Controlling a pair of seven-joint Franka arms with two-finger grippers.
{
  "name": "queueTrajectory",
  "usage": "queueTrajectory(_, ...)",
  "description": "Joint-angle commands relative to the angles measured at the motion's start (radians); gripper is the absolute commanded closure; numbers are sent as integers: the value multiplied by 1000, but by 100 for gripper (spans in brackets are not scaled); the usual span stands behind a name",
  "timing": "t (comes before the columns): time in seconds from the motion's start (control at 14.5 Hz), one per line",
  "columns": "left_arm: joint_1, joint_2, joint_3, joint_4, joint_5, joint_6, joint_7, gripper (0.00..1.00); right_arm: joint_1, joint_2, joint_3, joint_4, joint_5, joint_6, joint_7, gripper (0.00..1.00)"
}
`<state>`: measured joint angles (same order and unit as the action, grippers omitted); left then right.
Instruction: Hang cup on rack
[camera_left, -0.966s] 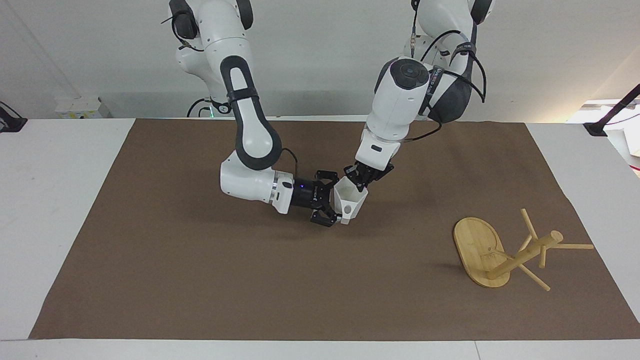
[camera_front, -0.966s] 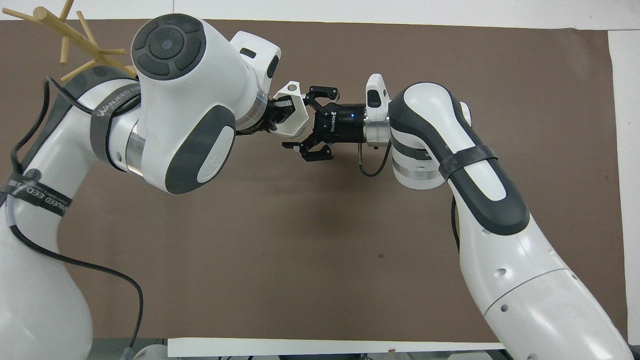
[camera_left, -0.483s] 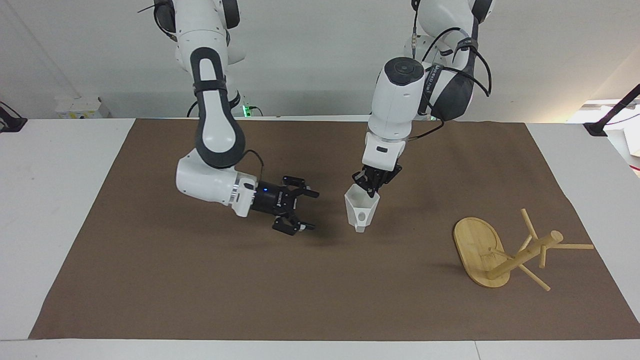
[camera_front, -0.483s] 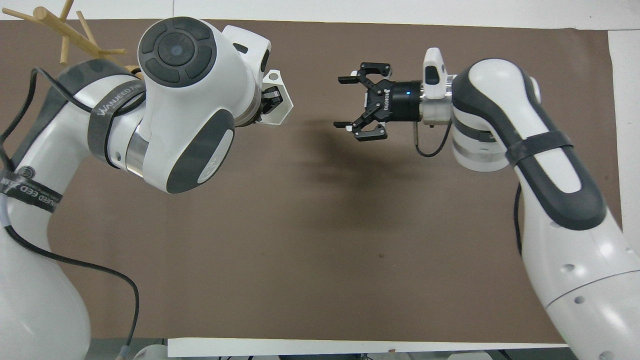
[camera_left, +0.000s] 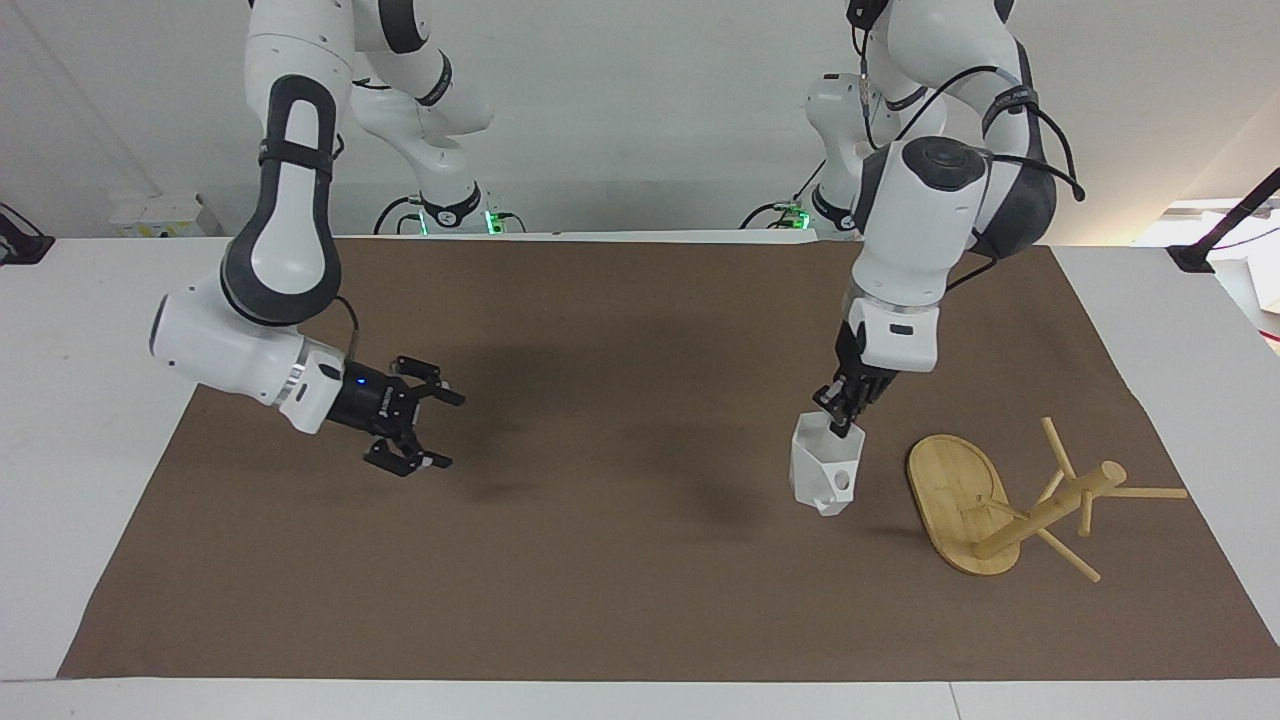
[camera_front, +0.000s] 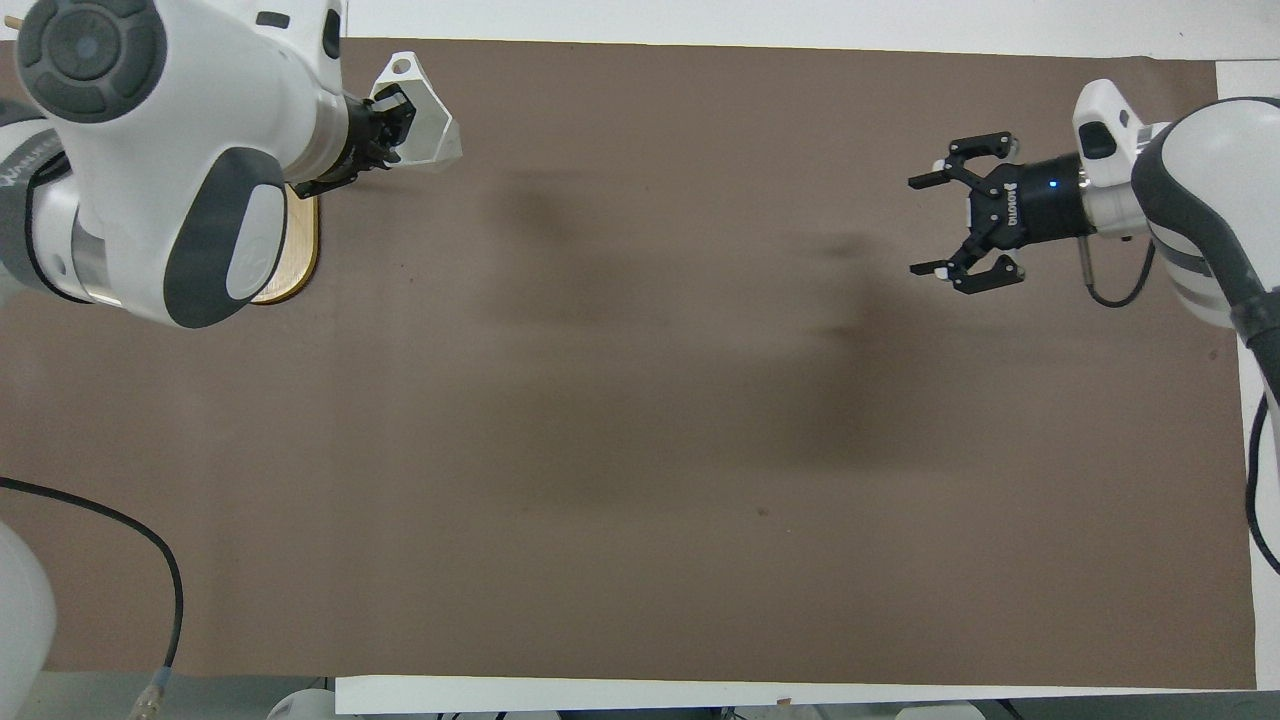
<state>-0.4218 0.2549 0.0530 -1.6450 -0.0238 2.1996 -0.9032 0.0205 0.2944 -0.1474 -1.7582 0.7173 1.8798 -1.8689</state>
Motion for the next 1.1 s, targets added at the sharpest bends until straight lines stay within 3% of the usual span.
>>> queueTrajectory(0.0,63,-86,-9,-195,-172,182,152,100,-1,-61,9,-17,-229,68,212,0)
queueTrajectory(0.14,135,-114,-9,-263,-380,222,416,100,-10,-61,8,-27,-327,168,234,0)
queueTrajectory(0.28,205,-150,-7,-315,-549,171,675,100,-36,-61,8,-4,-363,197,282,0)
queueTrajectory(0.48,255,-181,-4,-354,-631,126,811,100,-33,-105,11,14,-502,153,582,0)
queueTrajectory(0.83,258,-171,-2,-360,-633,233,788,100,-37,-141,12,190,-648,-258,1216,0)
queueTrajectory(1.03,259,-166,2,-361,-633,267,754,100,-43,-204,11,235,-673,-407,1468,0)
